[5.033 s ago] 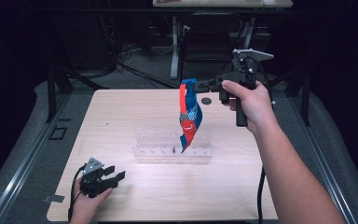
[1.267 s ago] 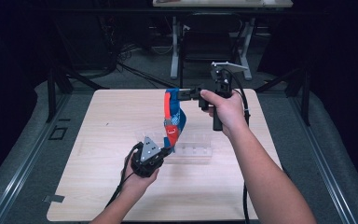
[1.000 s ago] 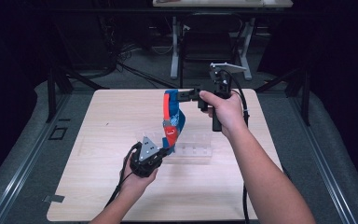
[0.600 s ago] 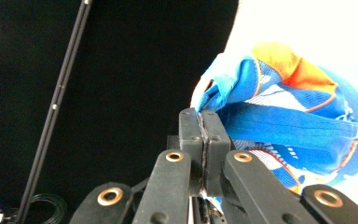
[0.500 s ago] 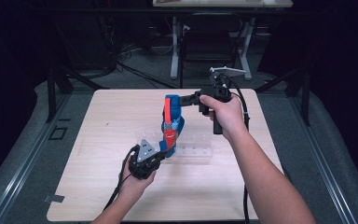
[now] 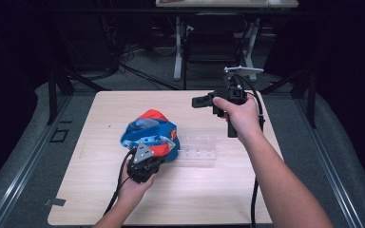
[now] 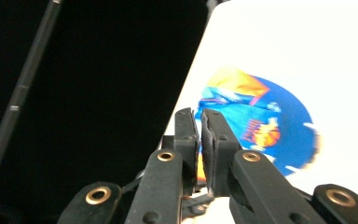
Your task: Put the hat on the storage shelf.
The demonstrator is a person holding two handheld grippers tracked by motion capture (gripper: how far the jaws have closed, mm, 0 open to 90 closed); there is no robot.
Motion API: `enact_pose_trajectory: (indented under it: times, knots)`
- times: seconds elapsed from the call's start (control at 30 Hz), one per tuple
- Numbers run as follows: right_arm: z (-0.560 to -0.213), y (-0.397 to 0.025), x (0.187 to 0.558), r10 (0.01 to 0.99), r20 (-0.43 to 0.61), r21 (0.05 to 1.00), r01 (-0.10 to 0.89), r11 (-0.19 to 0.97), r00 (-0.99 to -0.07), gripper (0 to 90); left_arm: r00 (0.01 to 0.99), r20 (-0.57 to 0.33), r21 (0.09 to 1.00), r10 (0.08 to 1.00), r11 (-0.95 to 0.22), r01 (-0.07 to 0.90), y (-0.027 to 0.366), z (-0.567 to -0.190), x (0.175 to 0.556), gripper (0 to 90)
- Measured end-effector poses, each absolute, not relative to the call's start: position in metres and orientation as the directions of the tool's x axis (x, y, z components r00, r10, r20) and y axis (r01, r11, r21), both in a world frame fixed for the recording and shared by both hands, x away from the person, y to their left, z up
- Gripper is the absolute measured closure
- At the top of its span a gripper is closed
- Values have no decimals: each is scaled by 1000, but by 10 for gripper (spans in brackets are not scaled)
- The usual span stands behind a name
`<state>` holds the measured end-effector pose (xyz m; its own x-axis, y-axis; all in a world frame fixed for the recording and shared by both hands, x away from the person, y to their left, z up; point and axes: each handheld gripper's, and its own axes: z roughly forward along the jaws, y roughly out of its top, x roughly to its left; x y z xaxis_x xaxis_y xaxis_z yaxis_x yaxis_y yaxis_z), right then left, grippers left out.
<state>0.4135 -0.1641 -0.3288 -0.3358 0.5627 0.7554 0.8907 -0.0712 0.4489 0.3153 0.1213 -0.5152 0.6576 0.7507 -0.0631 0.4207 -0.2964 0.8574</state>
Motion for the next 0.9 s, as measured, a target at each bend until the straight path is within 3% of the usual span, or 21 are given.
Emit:
enact_pose_trajectory:
  times: [0.53,0.9]
  knots:
    - [-338,-180,389,748,554,561,828,-12,-365,835,654,-98,857,750,-271,439,126,-518,315,882]
    - [-362,-191,371,807,471,576,817,26,-358,824,642,-85,851,762,-279,444,129,-518,312,833]
